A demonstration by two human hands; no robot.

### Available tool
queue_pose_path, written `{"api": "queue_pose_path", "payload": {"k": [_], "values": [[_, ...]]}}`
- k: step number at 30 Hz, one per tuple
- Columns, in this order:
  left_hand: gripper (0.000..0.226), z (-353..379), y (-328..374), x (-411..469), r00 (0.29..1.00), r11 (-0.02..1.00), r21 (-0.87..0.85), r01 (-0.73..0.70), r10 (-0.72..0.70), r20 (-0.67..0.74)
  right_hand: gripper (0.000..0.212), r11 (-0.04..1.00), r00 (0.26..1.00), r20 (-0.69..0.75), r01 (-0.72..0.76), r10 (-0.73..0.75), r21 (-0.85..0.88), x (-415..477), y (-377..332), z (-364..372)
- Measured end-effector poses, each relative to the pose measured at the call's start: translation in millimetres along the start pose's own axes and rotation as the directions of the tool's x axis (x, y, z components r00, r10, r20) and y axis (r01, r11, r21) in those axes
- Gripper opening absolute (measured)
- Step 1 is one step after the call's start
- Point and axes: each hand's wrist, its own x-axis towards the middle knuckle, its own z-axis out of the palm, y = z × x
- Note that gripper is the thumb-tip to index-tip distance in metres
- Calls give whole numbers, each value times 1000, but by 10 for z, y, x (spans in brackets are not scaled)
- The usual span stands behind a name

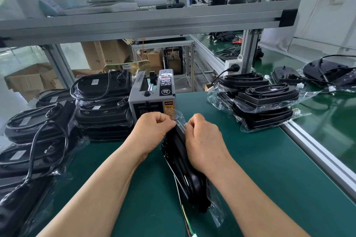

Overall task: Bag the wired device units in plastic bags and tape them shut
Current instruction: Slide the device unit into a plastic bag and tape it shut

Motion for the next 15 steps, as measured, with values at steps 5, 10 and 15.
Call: {"api": "queue_pose_path", "payload": {"k": [5,10,15], "values": [[18,-2,13,-18,1000,1000,16,-6,7,-2,21,1000,1000,3,-1,1,3,-8,-4,-9],[22,-4,36,-37,999,996,85,-39,40,-12,21,1000,1000,8,1,-1,10,-14,-18,-24],[15,-19,33,-19,1000,997,69,-15,17,-23,22,1000,1000,16,4,-4,13,-18,-26,-23]]}}
